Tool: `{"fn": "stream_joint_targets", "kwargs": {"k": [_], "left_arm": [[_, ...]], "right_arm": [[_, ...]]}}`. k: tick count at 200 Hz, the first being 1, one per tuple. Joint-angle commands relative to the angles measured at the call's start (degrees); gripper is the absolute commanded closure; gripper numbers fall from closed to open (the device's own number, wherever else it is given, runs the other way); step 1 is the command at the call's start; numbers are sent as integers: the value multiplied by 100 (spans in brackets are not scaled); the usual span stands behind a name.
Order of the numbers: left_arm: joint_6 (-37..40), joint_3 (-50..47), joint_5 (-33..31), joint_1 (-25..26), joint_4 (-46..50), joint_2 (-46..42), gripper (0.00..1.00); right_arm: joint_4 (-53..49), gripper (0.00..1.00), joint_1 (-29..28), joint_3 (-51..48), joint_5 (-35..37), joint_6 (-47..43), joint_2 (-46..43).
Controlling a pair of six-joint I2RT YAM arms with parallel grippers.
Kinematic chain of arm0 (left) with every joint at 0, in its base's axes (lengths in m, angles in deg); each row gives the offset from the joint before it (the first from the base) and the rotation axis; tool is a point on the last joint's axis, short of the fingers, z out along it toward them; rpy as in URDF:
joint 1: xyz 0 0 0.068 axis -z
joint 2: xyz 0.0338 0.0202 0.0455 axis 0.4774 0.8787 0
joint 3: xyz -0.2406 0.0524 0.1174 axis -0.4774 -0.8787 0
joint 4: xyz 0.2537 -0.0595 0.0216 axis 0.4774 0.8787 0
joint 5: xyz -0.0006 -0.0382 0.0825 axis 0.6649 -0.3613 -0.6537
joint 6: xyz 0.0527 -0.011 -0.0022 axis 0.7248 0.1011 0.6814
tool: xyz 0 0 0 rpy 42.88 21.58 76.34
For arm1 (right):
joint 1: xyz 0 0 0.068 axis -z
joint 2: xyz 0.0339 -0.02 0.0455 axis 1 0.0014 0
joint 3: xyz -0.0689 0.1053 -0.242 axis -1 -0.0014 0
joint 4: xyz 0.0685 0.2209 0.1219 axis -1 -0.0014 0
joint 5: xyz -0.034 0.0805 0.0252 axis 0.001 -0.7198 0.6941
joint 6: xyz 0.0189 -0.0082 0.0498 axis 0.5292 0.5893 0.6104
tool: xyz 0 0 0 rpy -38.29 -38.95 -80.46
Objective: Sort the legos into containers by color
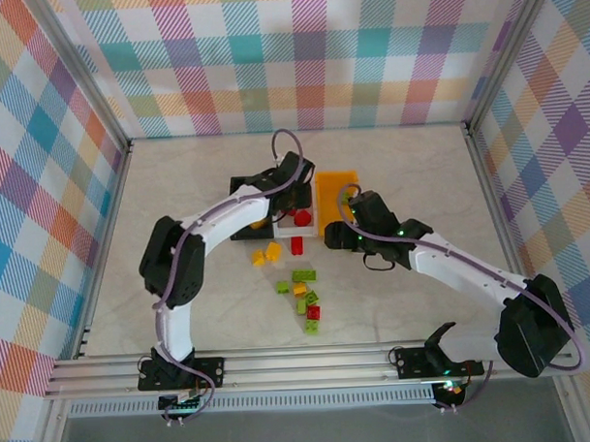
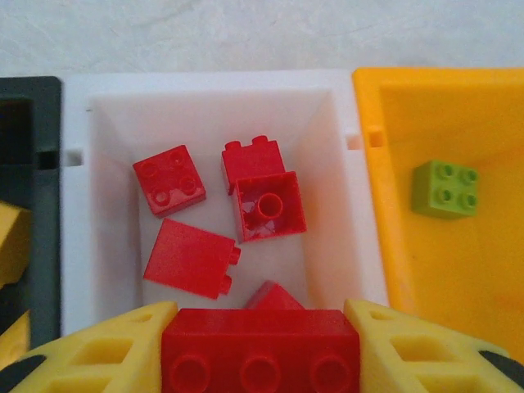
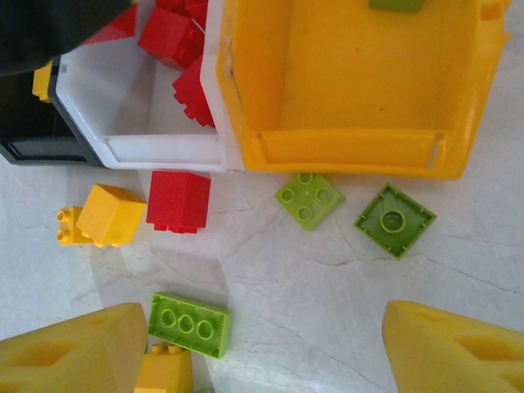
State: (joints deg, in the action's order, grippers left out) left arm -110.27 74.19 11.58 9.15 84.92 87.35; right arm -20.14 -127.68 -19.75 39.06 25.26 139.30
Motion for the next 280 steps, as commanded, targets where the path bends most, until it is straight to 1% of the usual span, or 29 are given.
{"fn": "stream_joint_targets", "kwargs": {"k": [1,10,23,34,60,75,79,92,116,145,173,192,217,259,280], "left_arm": [[180,456,-53,-58,359,202,49],[144,537,12,-58,374,198,42],[73,568,125,-50,326,67,28],[20,515,186,-24,258,-160,20],[-61,159,384,78,56,-950,9],[-130,-254,554,179,-81,-1514,4],[-155,-391,572,203,-114,-1673,0],[-200,-901,619,332,-204,-2214,0],[-417,-2125,487,525,-212,-3257,0],[-816,-3616,52,586,83,-4590,0],[-1161,-4567,-281,592,515,-5708,0],[-1339,-4906,-531,588,822,-6244,0],[-1500,-5172,-768,578,1086,-6662,0],[-1510,-5185,-1009,583,1298,-6839,0],[-1489,-5190,-1114,580,1395,-6866,0]], "right_arm": [[-98,23,49,-146,30,137,-168],[-99,23,50,-202,-3,160,-194],[-90,23,49,-274,-62,175,-225],[-131,23,49,-305,-72,165,-235],[-157,23,50,-421,-140,170,-220],[24,23,26,-531,-497,119,-167],[70,23,1,-557,-601,103,-141],[113,23,-203,-556,-739,57,9],[33,23,-829,-456,-781,-19,389],[-57,23,-1588,-338,-754,-29,823],[-217,25,-2230,-159,-465,-124,1039],[-274,27,-2555,6,-355,-262,1117],[-407,34,-2742,309,-353,-347,1437],[-502,43,-2816,561,-375,-343,1866],[-548,49,-2857,662,-384,-393,2013]]}}
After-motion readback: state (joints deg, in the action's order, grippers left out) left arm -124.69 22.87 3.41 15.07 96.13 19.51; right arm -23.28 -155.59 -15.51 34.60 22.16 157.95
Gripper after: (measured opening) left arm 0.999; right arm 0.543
